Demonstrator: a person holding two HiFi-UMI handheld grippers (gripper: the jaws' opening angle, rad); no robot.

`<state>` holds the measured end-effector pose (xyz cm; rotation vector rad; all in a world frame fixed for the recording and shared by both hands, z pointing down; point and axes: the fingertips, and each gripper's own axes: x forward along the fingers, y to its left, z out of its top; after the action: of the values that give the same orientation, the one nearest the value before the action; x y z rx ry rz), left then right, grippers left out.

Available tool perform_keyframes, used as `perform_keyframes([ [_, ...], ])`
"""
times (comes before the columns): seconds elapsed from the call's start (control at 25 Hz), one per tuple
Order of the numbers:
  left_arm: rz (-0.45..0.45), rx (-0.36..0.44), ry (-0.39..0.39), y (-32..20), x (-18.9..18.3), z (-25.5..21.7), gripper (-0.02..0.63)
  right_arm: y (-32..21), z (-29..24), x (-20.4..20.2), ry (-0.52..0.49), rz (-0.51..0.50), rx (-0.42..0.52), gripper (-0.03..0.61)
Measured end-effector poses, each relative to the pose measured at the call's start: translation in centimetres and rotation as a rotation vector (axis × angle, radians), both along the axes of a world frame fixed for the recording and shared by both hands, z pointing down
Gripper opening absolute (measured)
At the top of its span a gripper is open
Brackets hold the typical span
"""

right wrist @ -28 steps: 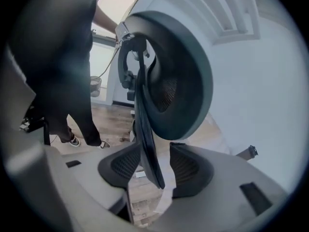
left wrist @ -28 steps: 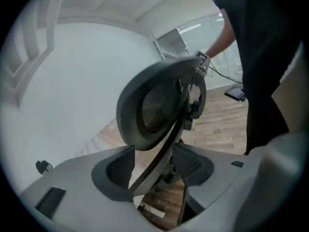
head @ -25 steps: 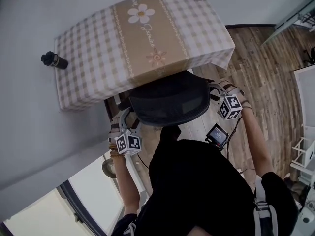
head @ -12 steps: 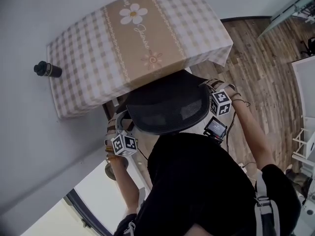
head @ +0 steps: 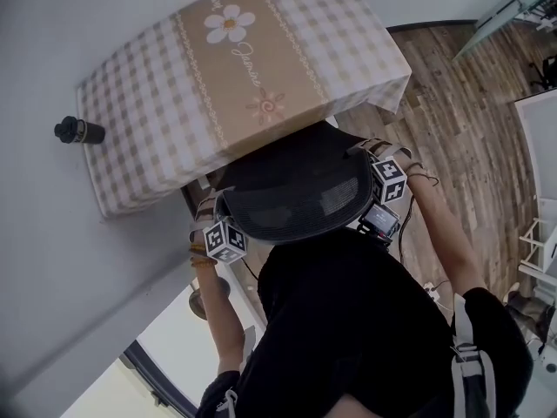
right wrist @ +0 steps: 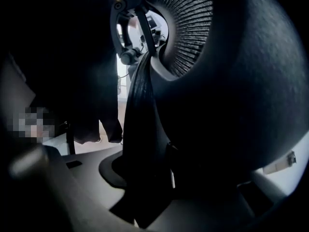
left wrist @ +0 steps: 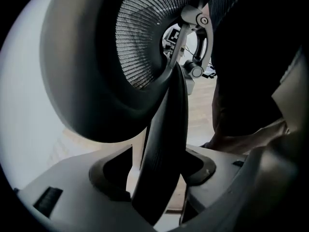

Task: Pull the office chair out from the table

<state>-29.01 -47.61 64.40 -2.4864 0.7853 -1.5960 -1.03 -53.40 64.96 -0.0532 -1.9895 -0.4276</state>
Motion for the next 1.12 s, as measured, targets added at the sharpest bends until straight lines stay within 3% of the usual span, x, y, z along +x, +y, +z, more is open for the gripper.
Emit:
perform_keyframes([
  [0.12,0.057,-0.018,-0.066,0.4,0.0,1.8,0.231,-0.1,-0.1,0.1,-0.004,-0.001,-0.005,0.186],
  [0.44,0.112,-0.022,-0.095,1.0,0.2,2.1,0.177,0.2,0.1,0.3,0.011,0.007,-0.017,0.176],
  [0.68,0.122,0.003,-0.122,0.8,0.0,2.0,0.169,0.3,0.2,0.4,0.024,0.010,-0.027,0.175],
  [0.96,0.119,-0.042,-0.113,0.5,0.5,2.5,0.169,0.1,0.2,1.0,0.040,0.017,-0.009,0.160],
  [1.12,0.099,-0.090,-0.145,1.3,-1.2,2.5,0.169,0.7,1.2,-0.6,0.015,0.013,-0.031,0.163],
])
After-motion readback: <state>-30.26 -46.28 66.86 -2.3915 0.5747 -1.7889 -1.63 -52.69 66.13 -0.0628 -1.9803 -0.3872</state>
